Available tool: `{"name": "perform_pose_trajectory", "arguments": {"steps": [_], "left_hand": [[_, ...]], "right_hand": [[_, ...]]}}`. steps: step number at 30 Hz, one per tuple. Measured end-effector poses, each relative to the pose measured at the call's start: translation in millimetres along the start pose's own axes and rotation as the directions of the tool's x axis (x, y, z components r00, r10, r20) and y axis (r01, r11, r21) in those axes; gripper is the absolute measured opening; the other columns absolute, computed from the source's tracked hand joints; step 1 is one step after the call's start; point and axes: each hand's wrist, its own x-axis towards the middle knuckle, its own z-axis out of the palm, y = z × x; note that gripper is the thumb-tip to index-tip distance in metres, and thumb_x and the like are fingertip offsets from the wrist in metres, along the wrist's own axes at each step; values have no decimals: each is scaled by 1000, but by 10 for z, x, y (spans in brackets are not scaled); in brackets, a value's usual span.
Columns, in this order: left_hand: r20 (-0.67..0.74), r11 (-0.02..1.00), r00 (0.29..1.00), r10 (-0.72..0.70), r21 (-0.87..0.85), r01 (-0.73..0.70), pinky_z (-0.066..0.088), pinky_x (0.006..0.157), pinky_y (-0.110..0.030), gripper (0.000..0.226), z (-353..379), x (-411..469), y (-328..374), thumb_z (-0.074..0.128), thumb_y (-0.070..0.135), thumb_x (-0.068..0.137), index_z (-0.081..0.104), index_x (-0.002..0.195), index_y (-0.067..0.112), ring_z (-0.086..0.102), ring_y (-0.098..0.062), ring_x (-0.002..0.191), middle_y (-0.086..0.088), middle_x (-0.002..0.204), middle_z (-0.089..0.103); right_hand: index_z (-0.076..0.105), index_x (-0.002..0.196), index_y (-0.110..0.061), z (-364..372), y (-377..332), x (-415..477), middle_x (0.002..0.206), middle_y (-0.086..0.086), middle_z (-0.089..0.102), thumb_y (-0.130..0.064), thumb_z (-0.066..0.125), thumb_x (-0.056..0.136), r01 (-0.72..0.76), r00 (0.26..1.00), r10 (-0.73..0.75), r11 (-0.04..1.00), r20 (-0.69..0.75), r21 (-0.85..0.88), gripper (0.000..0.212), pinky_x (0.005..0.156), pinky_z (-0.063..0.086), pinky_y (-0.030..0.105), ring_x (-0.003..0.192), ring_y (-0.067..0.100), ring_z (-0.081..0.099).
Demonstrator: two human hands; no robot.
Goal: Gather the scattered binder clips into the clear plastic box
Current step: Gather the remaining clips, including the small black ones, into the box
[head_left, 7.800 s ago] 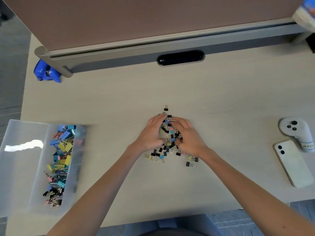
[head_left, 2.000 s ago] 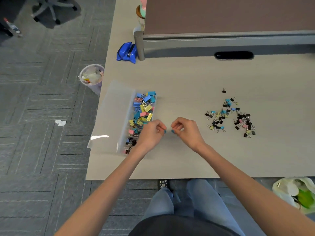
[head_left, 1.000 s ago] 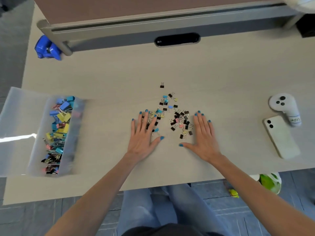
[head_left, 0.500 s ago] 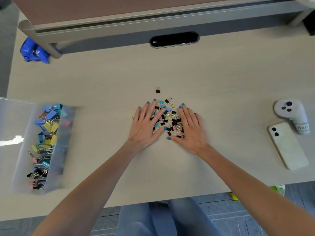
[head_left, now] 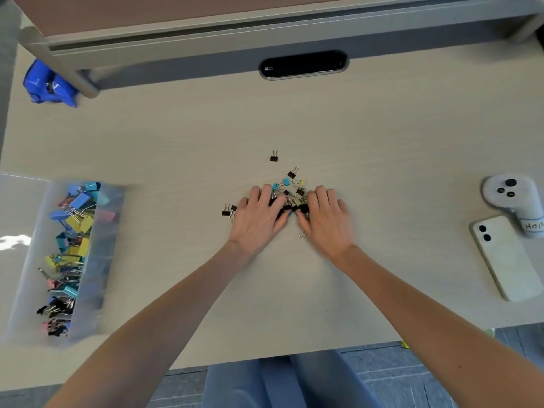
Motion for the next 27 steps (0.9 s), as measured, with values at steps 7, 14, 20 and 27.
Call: {"name": "perform_pose_trajectory", "arguments": {"steps": [7, 14, 20, 27], "left_hand": [[-17, 1000, 999, -29, -6, 29, 24, 36, -24, 34, -52, -24, 7, 37, 45, 97, 50, 95, 14, 47, -18, 68, -6, 94, 52], [-43, 996, 999, -19, -86, 15, 23, 35, -23, 29, -3, -40, 29, 35, 40, 99, 46, 99, 13, 50, -16, 53, -4, 88, 57], [-45, 992, 999, 3, -127, -8, 20, 34, -23, 26, -56, 11, -27, 27, 28, 103, 44, 91, 13, 48, -17, 44, -3, 76, 53], [23, 919, 984, -175, -356, 171, 30, 39, -30, 15, -165, 9, -62, 50, 17, 97, 52, 85, 8, 42, -28, 41, -4, 72, 51]], "right_hand": [[54, 88, -11, 117, -5, 86, 83, 4, 54, -32, 49, 93, 11, 992, -11, 1000, -124, -3, 23, 49, 40, 29, 68, 20, 52], [57, 82, -12, 128, -7, 89, 81, 2, 59, -24, 44, 94, 126, 960, -130, 992, -246, -33, 21, 39, 32, 25, 54, 14, 48], [38, 84, -16, 65, 10, 139, 86, 1, 65, -31, 46, 94, 244, 955, -252, 968, -157, -65, 19, 31, 28, 22, 40, 12, 43], [37, 83, -12, -53, 68, 190, 66, 4, 49, -21, 52, 93, 44, 998, -35, 981, -54, 187, 21, 36, 23, 22, 32, 24, 37]]}}
